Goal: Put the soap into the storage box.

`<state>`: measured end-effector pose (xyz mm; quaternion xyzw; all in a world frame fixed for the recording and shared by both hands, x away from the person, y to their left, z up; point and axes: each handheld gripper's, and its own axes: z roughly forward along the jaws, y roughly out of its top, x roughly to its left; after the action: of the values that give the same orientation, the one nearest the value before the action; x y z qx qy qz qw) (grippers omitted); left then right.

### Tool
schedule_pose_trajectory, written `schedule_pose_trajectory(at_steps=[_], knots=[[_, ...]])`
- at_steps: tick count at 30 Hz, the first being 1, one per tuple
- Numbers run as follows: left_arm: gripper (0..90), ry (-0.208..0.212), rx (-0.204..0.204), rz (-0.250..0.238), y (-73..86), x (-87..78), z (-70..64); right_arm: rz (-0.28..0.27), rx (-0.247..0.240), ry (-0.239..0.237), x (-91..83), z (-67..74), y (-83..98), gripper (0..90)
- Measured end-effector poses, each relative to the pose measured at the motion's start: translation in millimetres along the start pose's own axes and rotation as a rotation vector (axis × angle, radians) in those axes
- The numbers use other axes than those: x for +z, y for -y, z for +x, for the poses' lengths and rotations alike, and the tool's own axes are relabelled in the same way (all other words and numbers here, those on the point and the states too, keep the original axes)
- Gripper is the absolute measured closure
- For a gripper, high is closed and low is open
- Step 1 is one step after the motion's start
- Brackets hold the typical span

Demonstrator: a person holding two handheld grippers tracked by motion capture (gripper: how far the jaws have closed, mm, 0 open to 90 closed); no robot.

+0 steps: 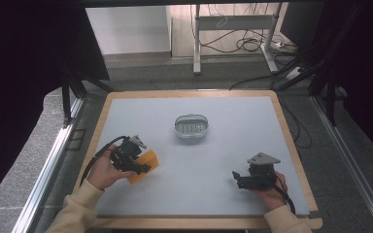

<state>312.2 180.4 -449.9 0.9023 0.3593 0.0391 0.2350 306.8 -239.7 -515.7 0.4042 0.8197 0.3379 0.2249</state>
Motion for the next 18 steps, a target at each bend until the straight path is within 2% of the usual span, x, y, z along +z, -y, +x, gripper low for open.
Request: schedule_pose_trajectory(at_steps=[18], knots=[[61.5, 0.003, 0.029, 0.005, -16.4, 8.7, 3.8, 0.008, -0.008, 0.005, 0.9, 0.0, 0.6, 12.4]])
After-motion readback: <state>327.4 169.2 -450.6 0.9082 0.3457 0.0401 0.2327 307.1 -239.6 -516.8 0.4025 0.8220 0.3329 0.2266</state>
